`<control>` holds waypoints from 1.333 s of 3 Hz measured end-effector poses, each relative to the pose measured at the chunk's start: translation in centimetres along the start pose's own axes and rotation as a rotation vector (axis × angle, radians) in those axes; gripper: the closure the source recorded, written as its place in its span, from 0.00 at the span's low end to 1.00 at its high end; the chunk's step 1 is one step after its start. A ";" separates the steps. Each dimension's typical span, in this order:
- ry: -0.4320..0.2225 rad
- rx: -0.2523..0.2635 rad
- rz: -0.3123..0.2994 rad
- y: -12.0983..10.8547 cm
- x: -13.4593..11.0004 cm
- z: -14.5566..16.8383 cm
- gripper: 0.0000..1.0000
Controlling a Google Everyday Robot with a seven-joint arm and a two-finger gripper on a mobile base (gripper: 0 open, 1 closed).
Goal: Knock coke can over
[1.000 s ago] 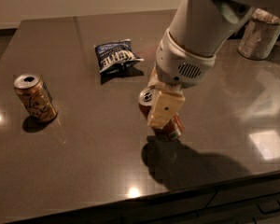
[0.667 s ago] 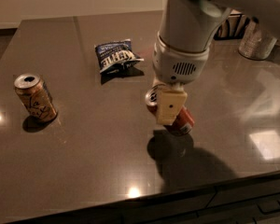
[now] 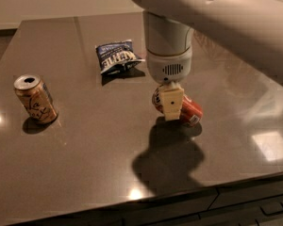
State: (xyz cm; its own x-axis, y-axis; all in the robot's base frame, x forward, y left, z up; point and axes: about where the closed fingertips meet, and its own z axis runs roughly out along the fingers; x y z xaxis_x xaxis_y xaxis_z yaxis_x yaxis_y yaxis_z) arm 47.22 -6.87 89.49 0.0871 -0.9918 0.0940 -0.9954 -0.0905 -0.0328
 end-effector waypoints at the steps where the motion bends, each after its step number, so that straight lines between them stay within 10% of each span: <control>1: 0.044 -0.013 -0.013 -1.2 0.1 1.4 0.30; 2: 0.071 -0.026 -0.025 -2.1 0.0 2.5 0.05; 4: 0.060 -0.028 -0.018 -2.2 -0.2 2.9 0.00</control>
Offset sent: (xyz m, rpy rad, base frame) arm 0.0044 -0.0217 -0.0289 -0.1916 0.1391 0.0141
